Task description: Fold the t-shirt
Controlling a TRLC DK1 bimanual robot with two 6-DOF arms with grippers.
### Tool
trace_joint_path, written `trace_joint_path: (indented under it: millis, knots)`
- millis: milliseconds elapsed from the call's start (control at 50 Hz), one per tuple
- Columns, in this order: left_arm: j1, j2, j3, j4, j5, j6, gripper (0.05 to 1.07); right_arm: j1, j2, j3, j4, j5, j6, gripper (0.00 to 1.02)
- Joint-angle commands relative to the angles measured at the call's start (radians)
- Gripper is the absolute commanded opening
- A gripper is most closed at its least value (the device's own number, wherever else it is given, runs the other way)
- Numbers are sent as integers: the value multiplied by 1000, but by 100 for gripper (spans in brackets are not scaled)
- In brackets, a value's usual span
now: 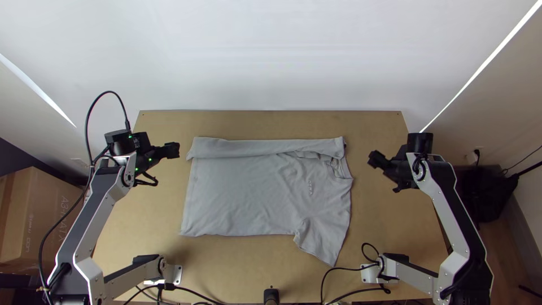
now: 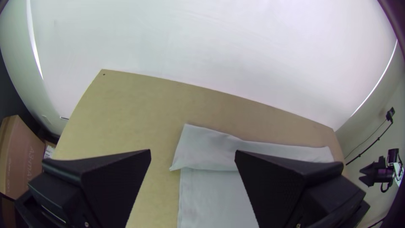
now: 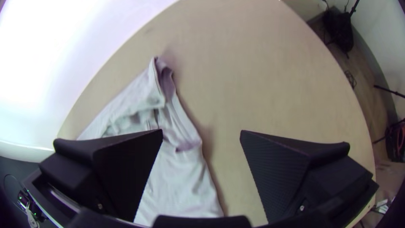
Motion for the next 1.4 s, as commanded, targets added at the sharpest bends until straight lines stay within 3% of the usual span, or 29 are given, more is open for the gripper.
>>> trace_joint_path:
  millis: [0, 80, 160, 300, 380, 680, 1040, 1180, 1260, 1320, 1380]
  knots:
    - [4, -50, 12, -30, 12, 16, 100, -8, -8, 16, -131, -78, -39, 96]
    - [2, -69, 11, -41, 12, 14, 100, -25, 17, -13, -228, -130, -43, 96]
    - [-1, -78, 11, -50, 13, 10, 100, -35, 37, -51, -297, -177, -91, 93]
    - [-7, -96, 11, -65, 13, 2, 100, -31, 64, -124, -340, -193, -148, 69]
    - [-10, -108, 11, -73, 12, -1, 100, -25, 72, -163, -342, -193, -164, 59]
    - [-16, -141, 8, -104, 12, -15, 100, 32, 103, -266, -326, -205, -223, 59]
    - [-30, -185, -11, -121, 12, -32, 100, 138, 146, -363, -208, -210, -203, 58]
    - [-31, -200, -9, -144, 12, -32, 100, 166, 155, -375, -164, -210, -198, 43]
    - [-33, -205, -11, -171, 10, -10, 100, 198, 164, -383, -147, -210, -195, 43]
    - [-42, -205, -12, -216, 10, 40, 100, 222, 166, -390, -131, -210, -186, 43]
    - [-48, -205, -15, -280, 12, 120, 100, 241, 169, -397, -113, -210, -183, 33]
